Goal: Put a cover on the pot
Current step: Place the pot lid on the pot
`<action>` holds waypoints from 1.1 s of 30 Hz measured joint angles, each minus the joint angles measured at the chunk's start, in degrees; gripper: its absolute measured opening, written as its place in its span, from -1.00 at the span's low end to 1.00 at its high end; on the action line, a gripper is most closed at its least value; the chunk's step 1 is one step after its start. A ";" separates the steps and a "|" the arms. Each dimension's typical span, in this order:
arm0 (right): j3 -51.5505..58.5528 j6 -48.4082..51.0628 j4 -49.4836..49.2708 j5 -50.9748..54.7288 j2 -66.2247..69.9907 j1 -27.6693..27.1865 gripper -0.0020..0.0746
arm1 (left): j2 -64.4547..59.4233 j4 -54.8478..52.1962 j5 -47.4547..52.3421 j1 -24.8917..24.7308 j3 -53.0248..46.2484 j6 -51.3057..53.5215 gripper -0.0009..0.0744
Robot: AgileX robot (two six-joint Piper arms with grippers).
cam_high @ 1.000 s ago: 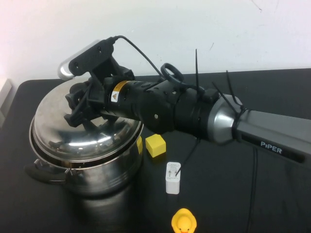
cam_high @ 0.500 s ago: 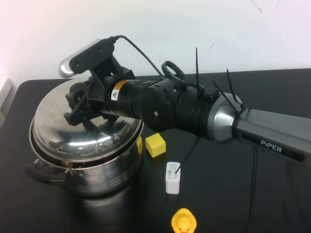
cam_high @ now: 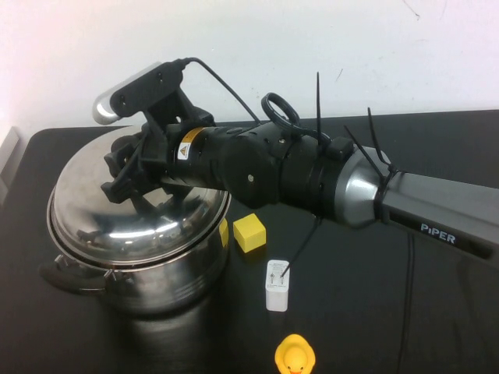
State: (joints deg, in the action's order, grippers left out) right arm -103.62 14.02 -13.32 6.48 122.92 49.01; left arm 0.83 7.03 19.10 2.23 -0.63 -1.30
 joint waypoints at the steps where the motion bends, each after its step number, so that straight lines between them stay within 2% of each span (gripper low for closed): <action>1: 0.00 0.01 -0.25 0.33 -0.09 0.11 -0.02 | 0.00 0.00 0.00 0.00 0.00 0.00 -0.98; 15: 0.00 -0.86 -3.00 2.82 -0.23 0.22 -0.03 | 0.00 0.02 0.00 0.00 0.00 0.00 -0.98; 27: 0.00 -0.70 4.00 2.64 -0.23 0.45 -0.03 | 0.00 0.02 0.00 0.00 0.00 0.00 -0.98; 33: 0.00 1.03 4.10 2.64 -0.23 0.45 -0.03 | 0.00 0.02 0.00 0.00 0.00 0.00 -0.98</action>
State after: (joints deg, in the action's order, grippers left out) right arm -103.62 15.05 -9.22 9.12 122.69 49.46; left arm 0.83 7.05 19.10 2.23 -0.63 -1.30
